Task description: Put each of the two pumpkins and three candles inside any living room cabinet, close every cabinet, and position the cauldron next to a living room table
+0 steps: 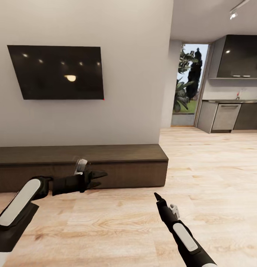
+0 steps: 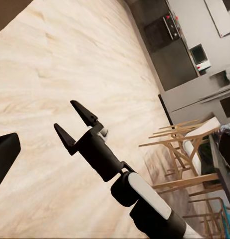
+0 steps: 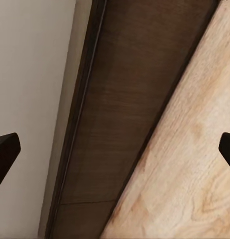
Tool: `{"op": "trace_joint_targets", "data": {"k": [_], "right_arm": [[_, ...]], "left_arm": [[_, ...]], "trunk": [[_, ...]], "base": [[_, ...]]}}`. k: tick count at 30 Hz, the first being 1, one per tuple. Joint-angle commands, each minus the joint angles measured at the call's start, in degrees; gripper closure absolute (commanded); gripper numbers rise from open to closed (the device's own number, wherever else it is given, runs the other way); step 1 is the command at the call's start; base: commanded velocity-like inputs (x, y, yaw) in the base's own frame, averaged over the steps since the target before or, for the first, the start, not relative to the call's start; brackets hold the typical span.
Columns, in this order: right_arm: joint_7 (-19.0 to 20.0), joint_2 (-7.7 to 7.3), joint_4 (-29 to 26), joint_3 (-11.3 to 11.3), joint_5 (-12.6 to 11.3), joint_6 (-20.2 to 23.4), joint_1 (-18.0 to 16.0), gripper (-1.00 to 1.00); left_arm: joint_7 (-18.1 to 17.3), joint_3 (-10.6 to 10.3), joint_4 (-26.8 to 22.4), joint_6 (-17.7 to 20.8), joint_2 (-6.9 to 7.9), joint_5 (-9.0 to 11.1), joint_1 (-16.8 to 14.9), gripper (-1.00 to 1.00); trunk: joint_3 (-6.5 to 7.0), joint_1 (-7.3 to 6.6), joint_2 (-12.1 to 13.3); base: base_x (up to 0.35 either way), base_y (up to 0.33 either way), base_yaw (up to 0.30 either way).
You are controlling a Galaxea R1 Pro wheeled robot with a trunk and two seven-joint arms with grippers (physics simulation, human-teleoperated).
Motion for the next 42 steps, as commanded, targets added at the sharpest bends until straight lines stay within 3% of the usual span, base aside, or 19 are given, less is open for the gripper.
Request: {"op": "trace_joint_targets", "data": {"k": [1, 3, 9, 14, 17, 20, 30, 34, 41, 42], "right_arm": [[0.17, 0.02, 0.01, -0.01, -0.53, 0.13, -0.03, -1.0], [-0.04, 0.02, 0.01, 0.01, -0.5, 0.16, -0.12, -1.0], [-0.18, -1.04, 0.01, 0.02, -0.55, 0.37, -0.91, -1.0], [0.12, -1.49, 0.02, -0.32, -0.89, 3.29, -1.05, -1.0], [0.15, -1.57, 0.01, -0.59, -1.15, 4.89, -1.08, -1.0], [0.14, -1.54, 0.01, -0.65, -1.63, 5.4, -1.09, -1.0], [0.26, -1.6, 0.01, -1.1, -2.86, 5.65, -1.1, -1.0], [0.39, -1.63, -0.06, -4.47, -2.93, 5.84, -1.1, -1.0], [3.87, -1.83, -0.23, -6.48, -2.92, 10.74, -1.03, -1.0], [4.63, -1.8, -0.24, -7.56, -2.96, 11.4, -1.02, -1.0]], "left_arm": [[0.52, -2.25, -0.1, 0.03, -0.05, 0.79, -0.05, -1.0], [0.46, -4.7, -0.11, 0.03, -0.19, 0.85, -0.05, -1.0], [0.27, -6.94, -0.24, 0.03, -0.32, 0.98, -0.05, -1.0], [-1.46, -7.04, -0.48, 0.03, -0.25, 1.16, -0.05, -1.0], [-6.58, -7.25, -0.55, 0.03, -0.08, 1.16, -0.05, -1.0], [-9.34, -7.19, -0.54, 0.03, 0.03, 1.05, -0.05, -1.0], [-11.18, -7.43, -0.57, 0.03, 0.04, 0.77, -0.05, -1.0], [-11.27, -7.49, -0.61, 0.03, 0.04, 0.71, -0.05, -1.0], [-11.23, -7.54, -0.69, 0.03, -0.02, 0.67, -0.05, -1.0], [-11.22, -7.54, -0.69, 0.03, -0.03, 0.66, -0.05, -1.0]], "trunk": [[-0.06, -0.01, -0.03], [-0.06, -0.01, -0.03], [-0.06, -0.01, -0.03], [-0.06, -0.01, -0.03], [-0.06, -0.01, -0.03], [-0.06, -0.01, -0.03], [-0.06, -0.01, -0.03], [-0.06, -0.01, -0.03], [-0.06, -0.01, -0.03], [-0.06, -0.01, -0.03]], "base": [[0.021, 0.0, 0.0], [0.063, 0.0, 0.0], [0.045, 0.0, 0.0], [0.134, 0.0, 0.0], [0.278, 0.0, 0.0], [0.313, 0.0, 0.0], [0.332, 0.0, 0.0], [0.325, 0.0, 0.0], [0.274, 0.0, 0.0], [0.17, 0.0, 0.0]]}}
